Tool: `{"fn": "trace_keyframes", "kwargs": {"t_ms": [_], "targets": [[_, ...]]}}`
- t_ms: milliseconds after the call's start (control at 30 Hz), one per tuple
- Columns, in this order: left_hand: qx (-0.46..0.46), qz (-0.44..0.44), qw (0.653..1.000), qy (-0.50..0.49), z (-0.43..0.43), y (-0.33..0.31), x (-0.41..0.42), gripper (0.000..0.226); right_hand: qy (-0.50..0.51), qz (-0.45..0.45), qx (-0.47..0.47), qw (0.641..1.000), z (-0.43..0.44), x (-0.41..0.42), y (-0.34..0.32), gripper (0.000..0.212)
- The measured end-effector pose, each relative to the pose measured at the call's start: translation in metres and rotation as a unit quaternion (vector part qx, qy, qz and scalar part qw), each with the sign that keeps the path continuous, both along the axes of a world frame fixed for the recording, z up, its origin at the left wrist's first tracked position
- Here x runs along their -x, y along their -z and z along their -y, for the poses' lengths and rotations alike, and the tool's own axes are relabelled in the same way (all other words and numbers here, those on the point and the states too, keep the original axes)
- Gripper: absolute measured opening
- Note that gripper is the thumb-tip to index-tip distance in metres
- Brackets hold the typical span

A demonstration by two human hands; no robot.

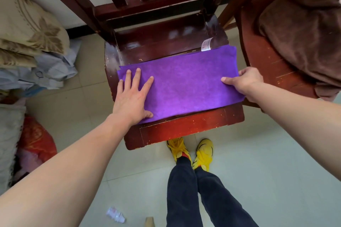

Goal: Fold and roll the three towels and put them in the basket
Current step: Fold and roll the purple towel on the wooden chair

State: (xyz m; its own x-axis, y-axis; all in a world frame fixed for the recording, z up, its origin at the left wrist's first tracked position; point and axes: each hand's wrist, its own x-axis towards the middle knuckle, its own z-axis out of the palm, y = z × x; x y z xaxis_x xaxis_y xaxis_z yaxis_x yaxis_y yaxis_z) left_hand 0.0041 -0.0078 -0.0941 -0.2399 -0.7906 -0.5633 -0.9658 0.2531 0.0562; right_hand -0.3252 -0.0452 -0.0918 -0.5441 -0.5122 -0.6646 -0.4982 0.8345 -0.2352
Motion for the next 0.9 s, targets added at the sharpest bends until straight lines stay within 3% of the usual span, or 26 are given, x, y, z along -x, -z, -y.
{"fn": "trace_keyframes", "kwargs": {"t_ms": [300,400,500,600,733,833,900], "targets": [[0.003,-0.002,1.0,0.002,-0.021,0.006,0.007,0.128,-0.091,-0.093,0.079,0.988,-0.046,-0.01,0.008,0.05],[0.004,0.002,1.0,0.005,-0.023,0.004,0.006,0.129,-0.041,-0.012,0.065,0.997,-0.036,-0.008,0.006,0.038],[0.001,0.0,1.0,0.01,-0.022,0.004,0.004,0.128,0.033,0.134,0.012,0.99,-0.017,0.006,-0.006,0.027],[-0.009,-0.011,1.0,0.017,-0.022,-0.001,0.006,0.123,0.013,0.202,0.016,0.979,-0.009,0.022,-0.033,0.027],[-0.019,-0.052,0.997,-0.06,-0.023,-0.014,-0.001,0.094,-0.033,0.284,0.098,0.953,-0.002,0.001,-0.08,0.031],[0.011,-0.104,0.97,-0.221,-0.023,-0.029,-0.02,0.058,-0.1,0.329,0.134,0.929,-0.002,-0.053,-0.105,0.033],[0.015,-0.114,0.947,-0.299,-0.024,-0.036,-0.035,0.045,-0.162,0.309,0.141,0.926,-0.008,-0.093,-0.106,0.034]]}}
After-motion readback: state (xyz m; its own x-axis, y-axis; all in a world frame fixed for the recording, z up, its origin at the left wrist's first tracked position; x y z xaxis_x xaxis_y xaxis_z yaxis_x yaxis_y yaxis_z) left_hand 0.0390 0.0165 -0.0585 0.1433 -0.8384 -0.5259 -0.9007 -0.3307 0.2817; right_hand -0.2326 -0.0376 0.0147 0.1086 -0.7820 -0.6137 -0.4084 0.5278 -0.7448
